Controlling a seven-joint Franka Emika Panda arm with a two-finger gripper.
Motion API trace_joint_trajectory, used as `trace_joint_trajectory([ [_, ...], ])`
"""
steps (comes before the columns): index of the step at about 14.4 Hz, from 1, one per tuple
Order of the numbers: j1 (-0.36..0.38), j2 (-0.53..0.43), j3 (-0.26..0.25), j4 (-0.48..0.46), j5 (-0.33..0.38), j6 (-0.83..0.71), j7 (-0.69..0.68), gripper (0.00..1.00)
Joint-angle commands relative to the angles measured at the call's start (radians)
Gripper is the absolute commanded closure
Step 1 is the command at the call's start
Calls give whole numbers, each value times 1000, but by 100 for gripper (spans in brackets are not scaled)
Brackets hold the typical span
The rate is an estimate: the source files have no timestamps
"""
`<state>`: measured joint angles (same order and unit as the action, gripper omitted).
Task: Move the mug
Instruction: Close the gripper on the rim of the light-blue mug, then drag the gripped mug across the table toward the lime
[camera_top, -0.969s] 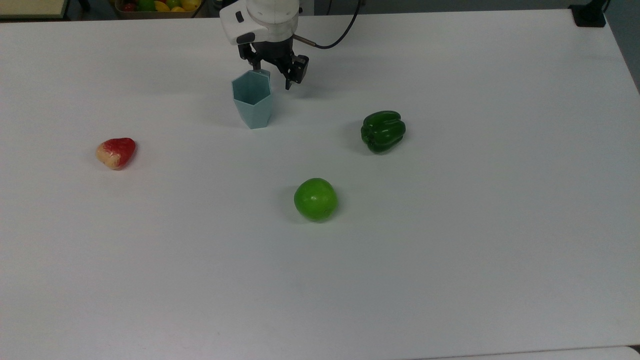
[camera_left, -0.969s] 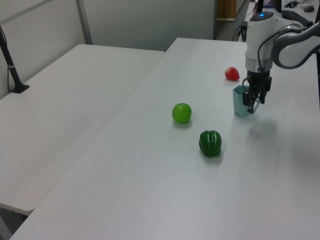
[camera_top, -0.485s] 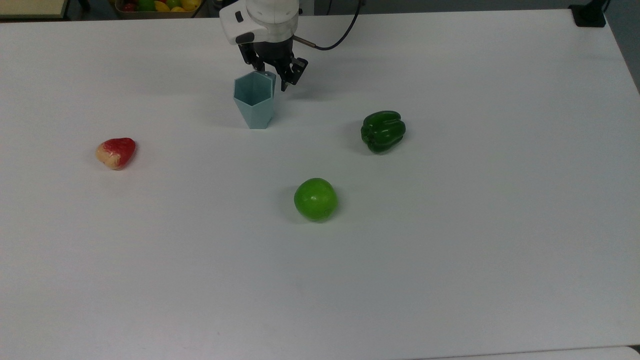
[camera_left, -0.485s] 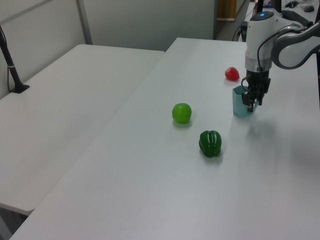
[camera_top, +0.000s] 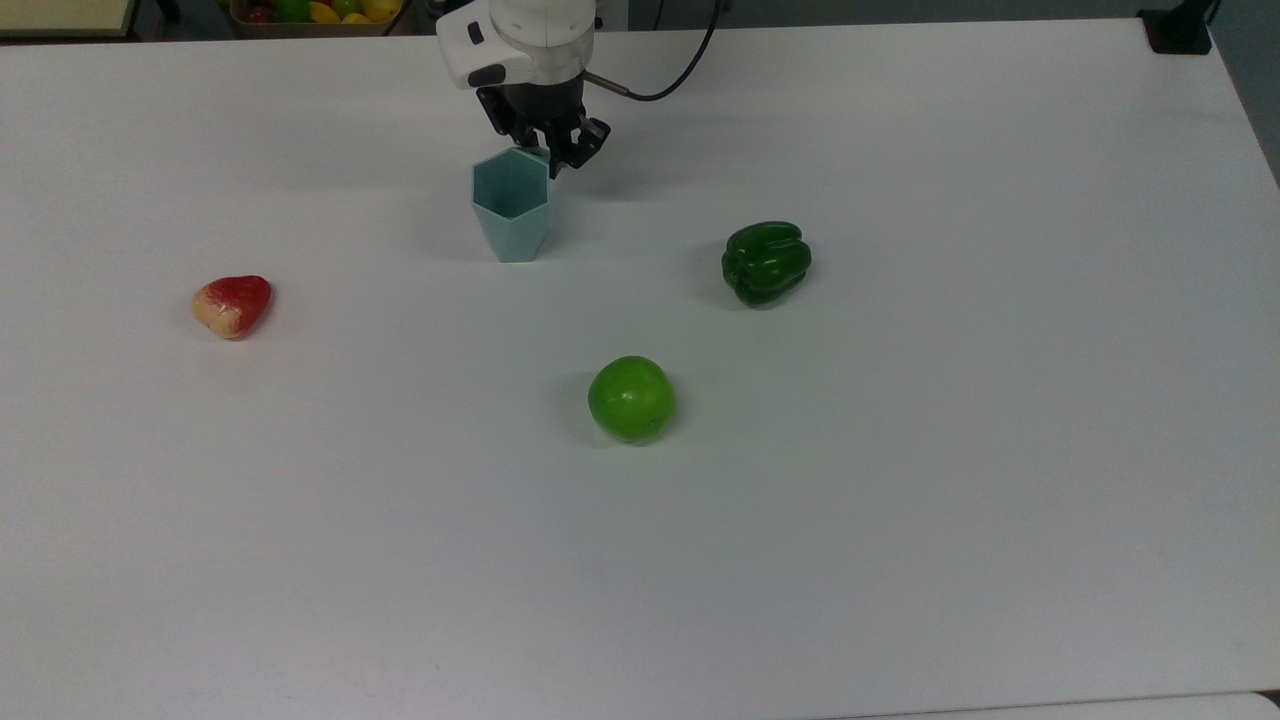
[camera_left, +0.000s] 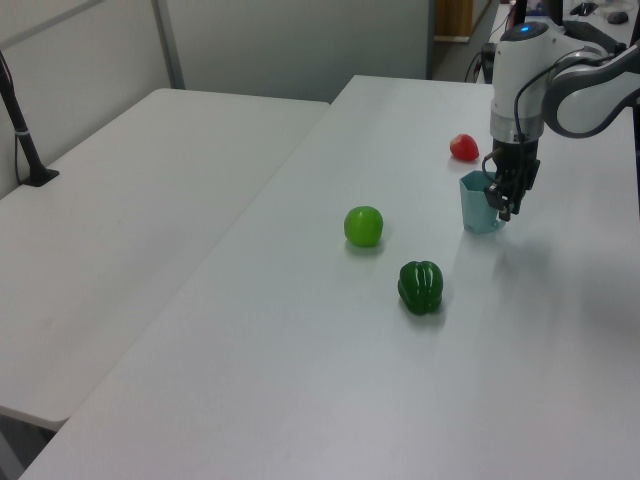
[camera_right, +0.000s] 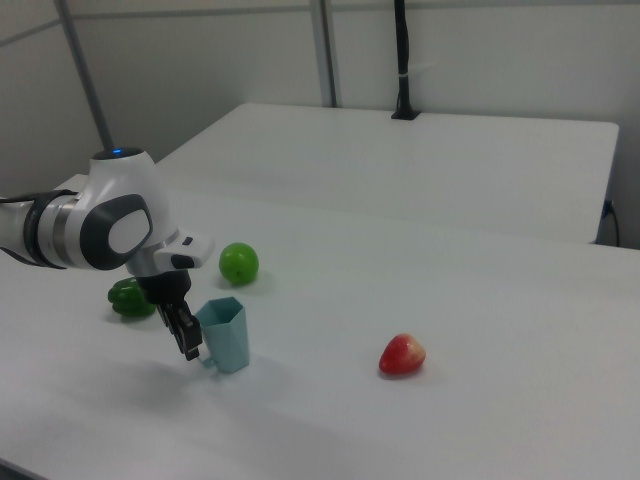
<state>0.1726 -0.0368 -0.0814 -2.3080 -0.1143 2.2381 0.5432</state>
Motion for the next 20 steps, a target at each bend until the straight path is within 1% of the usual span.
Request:
trace_joint_trajectory([
  [1, 4, -18, -5, -19, -22, 34, 27, 84],
  [3, 2, -28, -6, -19, -22, 31, 27, 86],
  [6, -21, -70, -6, -5, -22, 29, 18, 86],
  [9, -51, -74, -9, 76, -22, 18, 15, 86],
  [11, -74, -55, -12, 163, -21, -17, 15, 86],
  [13, -91, 12, -12, 284, -18, -73, 15, 86],
  [14, -94, 85, -15, 394, -8, -119, 17, 86],
  [16, -96, 142, -15, 462, -4, -133, 24, 85],
  [18, -96, 187, -15, 507, -1, -130, 30, 85],
  [20, -96, 253, -15, 574, 15, -129, 32, 85],
])
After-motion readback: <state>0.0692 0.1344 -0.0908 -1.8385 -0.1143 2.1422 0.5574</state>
